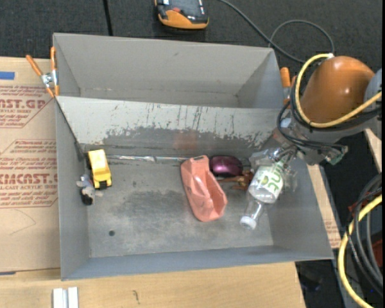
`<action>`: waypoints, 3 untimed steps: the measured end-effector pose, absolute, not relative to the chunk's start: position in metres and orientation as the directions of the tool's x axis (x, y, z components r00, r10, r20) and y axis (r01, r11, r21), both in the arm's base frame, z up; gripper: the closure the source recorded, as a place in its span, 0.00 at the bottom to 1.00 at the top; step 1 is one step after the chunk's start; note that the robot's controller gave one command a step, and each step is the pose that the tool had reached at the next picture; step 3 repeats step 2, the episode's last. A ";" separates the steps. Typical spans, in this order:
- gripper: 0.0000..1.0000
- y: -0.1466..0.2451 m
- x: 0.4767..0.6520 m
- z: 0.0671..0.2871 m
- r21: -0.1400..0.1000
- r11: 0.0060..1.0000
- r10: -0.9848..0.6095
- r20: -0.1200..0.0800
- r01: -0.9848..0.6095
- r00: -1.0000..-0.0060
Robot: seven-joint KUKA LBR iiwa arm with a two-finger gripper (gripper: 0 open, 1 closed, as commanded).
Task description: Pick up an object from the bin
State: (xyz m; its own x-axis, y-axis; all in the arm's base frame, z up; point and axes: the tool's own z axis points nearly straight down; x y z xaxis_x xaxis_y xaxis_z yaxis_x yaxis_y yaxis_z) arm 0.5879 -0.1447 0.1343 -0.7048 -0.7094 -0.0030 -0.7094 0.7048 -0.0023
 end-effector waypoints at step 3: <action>1.00 -0.144 0.587 0.149 0.003 0.705 -0.709 0.001 -0.709 -0.705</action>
Offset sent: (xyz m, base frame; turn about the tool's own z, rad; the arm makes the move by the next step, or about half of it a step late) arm 0.0001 0.0000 0.0563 0.0000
